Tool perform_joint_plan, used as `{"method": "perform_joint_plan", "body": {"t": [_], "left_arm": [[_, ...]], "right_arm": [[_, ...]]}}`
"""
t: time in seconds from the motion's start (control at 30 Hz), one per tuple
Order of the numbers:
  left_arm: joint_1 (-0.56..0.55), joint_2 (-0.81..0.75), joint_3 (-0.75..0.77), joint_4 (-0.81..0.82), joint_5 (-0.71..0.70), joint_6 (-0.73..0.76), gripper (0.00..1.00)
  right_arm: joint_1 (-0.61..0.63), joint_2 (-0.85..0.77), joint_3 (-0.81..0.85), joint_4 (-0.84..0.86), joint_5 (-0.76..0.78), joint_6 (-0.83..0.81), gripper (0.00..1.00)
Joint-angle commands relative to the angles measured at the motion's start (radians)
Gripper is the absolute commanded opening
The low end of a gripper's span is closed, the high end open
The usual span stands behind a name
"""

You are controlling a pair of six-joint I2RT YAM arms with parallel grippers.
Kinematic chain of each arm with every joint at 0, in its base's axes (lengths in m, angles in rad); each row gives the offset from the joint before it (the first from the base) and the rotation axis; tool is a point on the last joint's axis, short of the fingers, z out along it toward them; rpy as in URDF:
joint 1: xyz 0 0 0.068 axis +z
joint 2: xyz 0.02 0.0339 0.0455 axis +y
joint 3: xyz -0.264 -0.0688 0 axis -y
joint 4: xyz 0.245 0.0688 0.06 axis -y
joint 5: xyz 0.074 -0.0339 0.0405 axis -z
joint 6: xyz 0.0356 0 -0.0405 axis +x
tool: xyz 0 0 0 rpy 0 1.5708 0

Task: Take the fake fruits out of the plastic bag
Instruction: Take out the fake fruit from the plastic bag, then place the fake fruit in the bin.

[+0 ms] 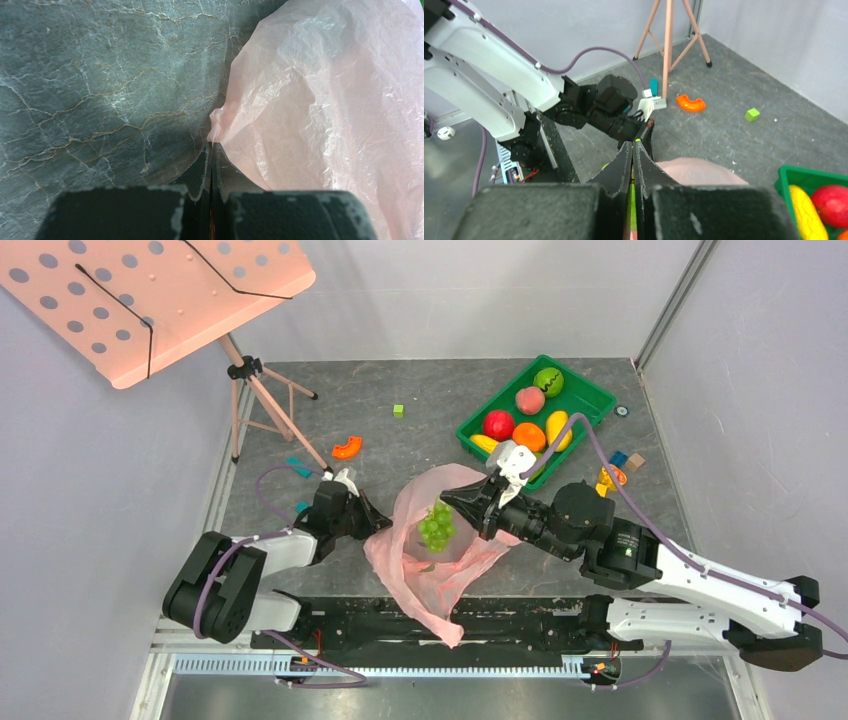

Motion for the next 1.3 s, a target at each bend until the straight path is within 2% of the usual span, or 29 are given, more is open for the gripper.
{"method": "perform_joint_plan", "body": {"t": [0.0,0.27,0.53,0.7,0.87,1.27], "left_arm": [[0.001,-0.021,-0.003,0.011,-0.017,-0.014,0.02],[0.0,-0.033,-0.004,0.006,-0.014,-0.019,0.02],[0.0,-0.033,-0.002,0.003,-0.011,-0.02,0.02],[-0.001,-0.02,0.011,-0.005,-0.003,-0.02,0.02],[-0.003,-0.058,0.003,-0.017,-0.006,-0.006,0.02],[-0.002,-0.202,0.021,-0.147,-0.067,-0.079,0.02]], "right_arm": [[0.005,0.031,0.121,0.016,0.036,-0.062,0.0],[0.003,0.134,0.312,-0.012,0.161,-0.164,0.0],[-0.058,0.177,0.388,-0.006,0.268,-0.183,0.0],[-0.155,0.228,0.413,-0.014,0.292,-0.163,0.0],[-0.31,0.3,0.44,-0.048,0.218,-0.112,0.0],[-0.66,0.349,0.311,-0.006,0.084,-0.031,0.0]]}}
